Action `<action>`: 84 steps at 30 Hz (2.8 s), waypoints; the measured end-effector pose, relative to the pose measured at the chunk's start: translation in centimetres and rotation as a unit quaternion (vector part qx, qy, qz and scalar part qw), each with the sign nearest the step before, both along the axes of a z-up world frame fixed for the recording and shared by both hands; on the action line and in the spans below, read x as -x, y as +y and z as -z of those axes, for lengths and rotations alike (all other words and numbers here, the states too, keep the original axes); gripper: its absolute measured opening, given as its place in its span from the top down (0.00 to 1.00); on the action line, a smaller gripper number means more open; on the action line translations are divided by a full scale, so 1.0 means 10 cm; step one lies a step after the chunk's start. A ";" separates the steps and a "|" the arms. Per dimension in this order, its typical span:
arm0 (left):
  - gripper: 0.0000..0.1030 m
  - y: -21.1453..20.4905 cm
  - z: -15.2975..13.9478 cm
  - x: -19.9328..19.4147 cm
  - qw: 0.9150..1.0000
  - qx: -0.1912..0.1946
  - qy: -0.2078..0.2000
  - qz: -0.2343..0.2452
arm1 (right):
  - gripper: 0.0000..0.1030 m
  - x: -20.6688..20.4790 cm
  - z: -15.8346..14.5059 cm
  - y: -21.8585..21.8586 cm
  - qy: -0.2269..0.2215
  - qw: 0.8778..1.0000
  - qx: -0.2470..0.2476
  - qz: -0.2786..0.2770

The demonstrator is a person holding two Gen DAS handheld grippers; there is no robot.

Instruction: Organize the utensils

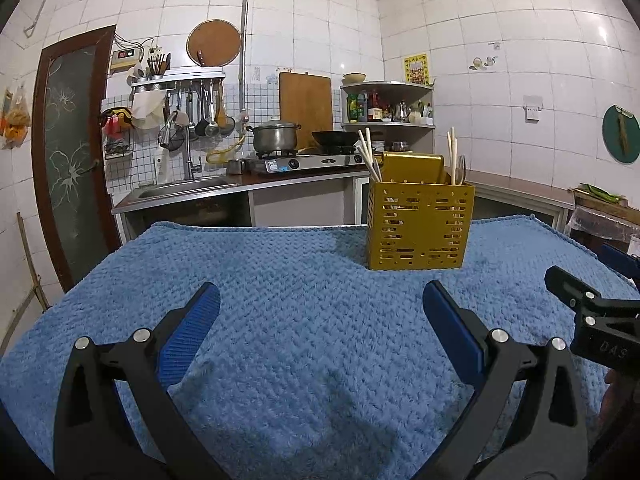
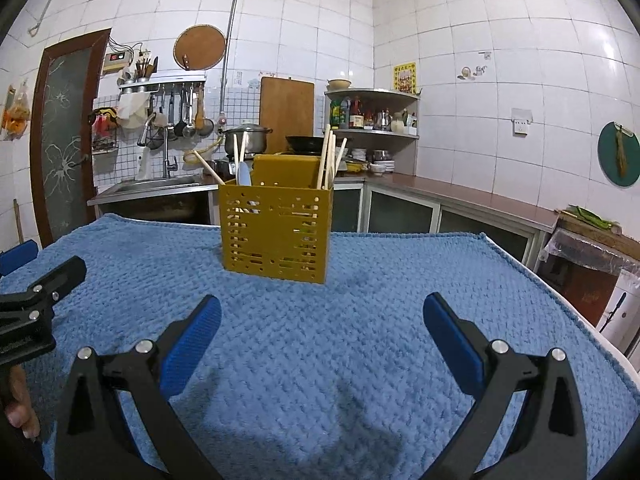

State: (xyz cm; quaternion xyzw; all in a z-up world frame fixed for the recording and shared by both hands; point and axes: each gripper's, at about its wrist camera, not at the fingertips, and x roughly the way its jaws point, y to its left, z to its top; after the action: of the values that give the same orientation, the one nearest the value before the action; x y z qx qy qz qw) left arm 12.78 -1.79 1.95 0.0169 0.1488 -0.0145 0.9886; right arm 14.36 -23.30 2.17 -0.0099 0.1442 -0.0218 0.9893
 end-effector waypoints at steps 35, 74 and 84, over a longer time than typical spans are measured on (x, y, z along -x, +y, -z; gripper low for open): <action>0.05 -0.03 0.01 0.03 1.000 -0.006 -0.004 0.010 | 0.04 -0.05 0.03 -0.02 0.007 1.000 0.000 0.003; 0.05 -0.04 -0.02 0.07 1.000 -0.005 -0.009 0.015 | 0.04 -0.05 0.05 0.00 0.005 1.000 0.002 0.004; 0.05 -0.03 -0.02 0.07 1.000 -0.005 -0.009 0.015 | 0.04 -0.05 0.06 0.00 0.005 1.000 0.002 0.004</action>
State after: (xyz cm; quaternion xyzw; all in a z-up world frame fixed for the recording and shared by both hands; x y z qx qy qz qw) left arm 12.13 -2.10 2.12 0.0239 0.1400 -0.0281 0.9895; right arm 14.87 -23.28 1.59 -0.0112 0.1487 -0.0262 0.9885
